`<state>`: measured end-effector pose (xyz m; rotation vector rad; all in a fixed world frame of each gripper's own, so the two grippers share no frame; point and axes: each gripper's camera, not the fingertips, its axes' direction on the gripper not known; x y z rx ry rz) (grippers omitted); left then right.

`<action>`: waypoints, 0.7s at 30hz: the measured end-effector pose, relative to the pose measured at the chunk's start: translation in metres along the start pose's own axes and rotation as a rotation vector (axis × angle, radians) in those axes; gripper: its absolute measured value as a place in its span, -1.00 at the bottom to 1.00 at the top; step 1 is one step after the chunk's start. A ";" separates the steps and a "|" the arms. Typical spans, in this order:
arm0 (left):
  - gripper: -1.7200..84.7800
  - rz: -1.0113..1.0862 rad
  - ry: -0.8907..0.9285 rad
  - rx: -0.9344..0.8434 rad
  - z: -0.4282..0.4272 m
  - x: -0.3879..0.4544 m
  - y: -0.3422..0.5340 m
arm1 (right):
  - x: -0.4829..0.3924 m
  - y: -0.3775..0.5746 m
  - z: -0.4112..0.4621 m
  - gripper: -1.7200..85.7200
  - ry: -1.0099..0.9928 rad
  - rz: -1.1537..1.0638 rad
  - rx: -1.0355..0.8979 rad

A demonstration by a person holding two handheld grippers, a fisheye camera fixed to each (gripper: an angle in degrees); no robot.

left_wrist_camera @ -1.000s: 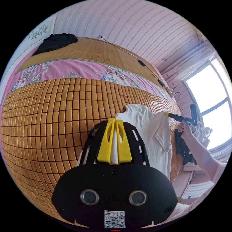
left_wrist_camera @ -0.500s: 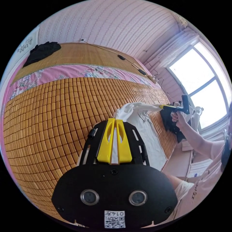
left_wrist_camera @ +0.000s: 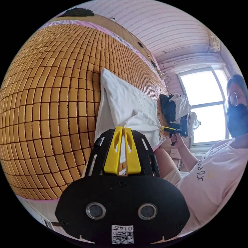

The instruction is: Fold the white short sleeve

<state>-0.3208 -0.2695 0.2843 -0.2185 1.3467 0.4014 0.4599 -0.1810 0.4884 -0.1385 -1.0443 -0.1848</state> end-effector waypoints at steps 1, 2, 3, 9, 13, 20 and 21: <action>-0.98 0.002 0.009 0.013 -0.003 -0.001 0.007 | -0.004 0.007 -0.004 -0.76 -0.001 -0.013 0.026; -0.98 0.014 0.023 0.020 -0.006 0.000 0.014 | -0.009 0.016 -0.008 -0.76 -0.001 -0.021 0.046; -0.98 0.018 0.029 0.016 -0.006 0.000 0.017 | -0.011 0.020 -0.009 -0.75 0.000 -0.022 0.056; -0.98 0.065 -0.076 -0.052 0.026 -0.019 0.055 | -0.015 0.066 0.038 -0.75 0.089 0.009 0.037; -0.98 0.094 -0.197 -0.051 0.032 -0.017 0.088 | -0.044 0.105 0.046 -0.76 0.265 -0.021 0.038; -0.91 0.337 -0.280 0.064 0.031 0.051 0.096 | -0.102 0.094 0.053 -0.79 0.290 -0.187 0.158; -0.88 0.352 -0.251 0.069 0.039 0.055 0.092 | -0.105 0.089 0.058 -0.80 0.273 -0.192 0.161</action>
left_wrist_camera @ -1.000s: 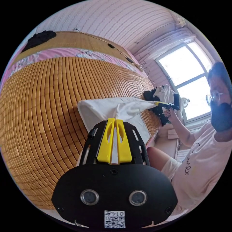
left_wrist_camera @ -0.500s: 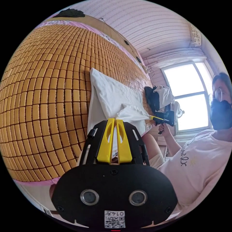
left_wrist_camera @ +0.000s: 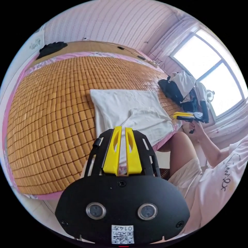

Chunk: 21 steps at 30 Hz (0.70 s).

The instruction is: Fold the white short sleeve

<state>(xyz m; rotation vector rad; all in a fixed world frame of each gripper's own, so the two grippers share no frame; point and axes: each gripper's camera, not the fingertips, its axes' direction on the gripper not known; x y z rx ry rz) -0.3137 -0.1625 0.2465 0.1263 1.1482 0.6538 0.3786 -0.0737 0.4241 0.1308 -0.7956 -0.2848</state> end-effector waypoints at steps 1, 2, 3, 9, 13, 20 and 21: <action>-0.86 0.014 0.049 0.001 0.018 0.006 -0.011 | -0.005 -0.010 0.013 -0.81 -0.020 -0.001 0.005; -0.84 0.025 0.070 -0.013 0.039 0.012 -0.022 | -0.008 -0.019 0.028 -0.82 -0.025 0.014 -0.007; -0.84 0.032 0.071 -0.017 0.050 0.015 -0.027 | -0.010 -0.024 0.035 -0.82 -0.028 0.019 -0.017; -0.81 -0.007 0.005 -0.162 0.151 0.023 -0.053 | -0.008 -0.034 0.081 -0.92 -0.118 0.082 -0.083; -0.93 0.002 0.066 -0.212 0.183 0.016 -0.039 | -0.004 -0.010 0.075 -0.96 -0.193 0.047 -0.016; -0.95 0.252 0.200 -0.127 0.138 0.041 0.060 | -0.037 0.083 0.034 -0.97 -0.229 -0.295 -0.022; -0.94 0.262 0.200 -0.139 0.136 0.043 0.071 | -0.038 0.090 0.034 -0.97 -0.211 -0.300 -0.044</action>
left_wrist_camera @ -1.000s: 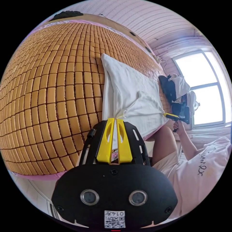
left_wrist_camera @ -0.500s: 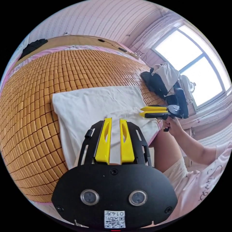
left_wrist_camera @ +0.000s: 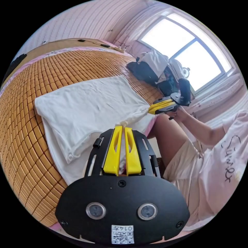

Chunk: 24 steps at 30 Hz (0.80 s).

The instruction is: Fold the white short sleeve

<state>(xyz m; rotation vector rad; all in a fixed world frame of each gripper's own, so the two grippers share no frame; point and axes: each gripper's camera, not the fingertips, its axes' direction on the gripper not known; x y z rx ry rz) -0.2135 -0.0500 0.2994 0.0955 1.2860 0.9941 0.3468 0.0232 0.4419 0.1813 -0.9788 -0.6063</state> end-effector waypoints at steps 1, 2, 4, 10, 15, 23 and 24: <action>-0.92 0.003 -0.010 -0.030 0.003 0.008 0.019 | -0.004 0.011 0.004 -0.97 0.024 0.012 -0.046; -0.90 0.001 -0.036 -0.056 0.007 0.014 0.037 | -0.005 0.018 0.007 -0.96 0.039 0.039 -0.082; -0.88 -0.014 -0.090 -0.083 0.013 0.020 0.055 | -0.009 0.023 0.011 -0.96 0.043 0.048 -0.096; -0.85 -0.008 -0.168 -0.069 0.049 0.034 0.058 | -0.026 0.003 0.029 -0.93 0.052 0.017 -0.064; -0.83 0.006 -0.211 -0.149 0.106 0.032 0.052 | -0.038 -0.005 0.069 -0.92 0.103 -0.041 -0.224; -0.82 0.035 -0.194 -0.181 0.127 0.033 0.090 | -0.012 0.028 0.034 -0.88 0.134 0.096 -0.194; -0.82 0.048 -0.193 -0.175 0.127 0.035 0.091 | -0.007 0.032 0.029 -0.87 0.154 0.133 -0.185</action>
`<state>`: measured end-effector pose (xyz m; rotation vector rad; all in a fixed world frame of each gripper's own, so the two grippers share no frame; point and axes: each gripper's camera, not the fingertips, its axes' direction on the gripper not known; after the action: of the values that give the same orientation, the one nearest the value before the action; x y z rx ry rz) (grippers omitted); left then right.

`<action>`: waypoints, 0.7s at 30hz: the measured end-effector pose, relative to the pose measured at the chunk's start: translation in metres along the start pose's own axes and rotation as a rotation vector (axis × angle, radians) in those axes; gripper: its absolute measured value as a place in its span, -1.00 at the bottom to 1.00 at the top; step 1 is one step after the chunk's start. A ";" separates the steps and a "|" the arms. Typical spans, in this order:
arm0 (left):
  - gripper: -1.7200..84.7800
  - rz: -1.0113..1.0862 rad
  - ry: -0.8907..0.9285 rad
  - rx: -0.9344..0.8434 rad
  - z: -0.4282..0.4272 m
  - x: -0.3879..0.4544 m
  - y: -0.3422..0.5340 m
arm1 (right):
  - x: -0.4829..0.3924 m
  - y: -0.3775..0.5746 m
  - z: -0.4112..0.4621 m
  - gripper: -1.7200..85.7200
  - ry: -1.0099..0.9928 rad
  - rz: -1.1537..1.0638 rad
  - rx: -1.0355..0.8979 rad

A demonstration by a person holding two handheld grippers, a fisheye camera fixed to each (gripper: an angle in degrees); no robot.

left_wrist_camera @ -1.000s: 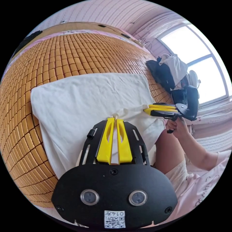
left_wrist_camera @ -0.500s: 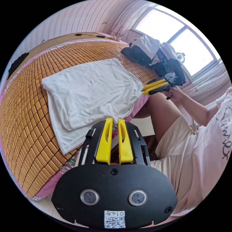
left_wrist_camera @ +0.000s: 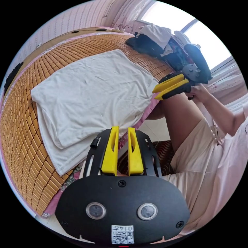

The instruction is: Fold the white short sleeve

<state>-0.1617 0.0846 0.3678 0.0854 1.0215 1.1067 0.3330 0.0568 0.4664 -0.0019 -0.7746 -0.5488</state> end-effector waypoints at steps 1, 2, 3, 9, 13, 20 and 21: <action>-0.81 0.032 0.012 0.021 -0.002 0.005 0.001 | 0.016 0.008 -0.005 -0.86 0.035 0.094 0.007; -0.80 0.080 0.037 0.046 -0.003 0.011 -0.001 | 0.033 0.017 -0.008 -0.85 0.069 0.187 0.008; -0.80 0.108 0.052 0.061 -0.004 0.015 -0.002 | 0.041 0.021 -0.008 -0.85 0.082 0.229 0.007; -0.68 0.335 0.068 0.158 0.024 0.060 -0.037 | 0.094 0.039 0.007 -0.75 0.002 0.416 -0.042; -0.56 0.449 0.030 0.159 0.063 0.088 -0.066 | 0.105 0.046 -0.003 -0.90 -0.054 0.388 -0.016; -0.44 0.474 -0.054 0.149 0.114 0.112 -0.091 | 0.123 0.080 -0.043 -0.95 -0.323 0.360 0.178; -0.43 0.465 -0.051 0.143 0.116 0.111 -0.092 | 0.125 0.083 -0.046 -0.95 -0.349 0.360 0.198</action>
<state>-0.0074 0.1725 0.3152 0.4837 1.0625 1.4400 0.4756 0.0600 0.5323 -0.0546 -1.1380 -0.1272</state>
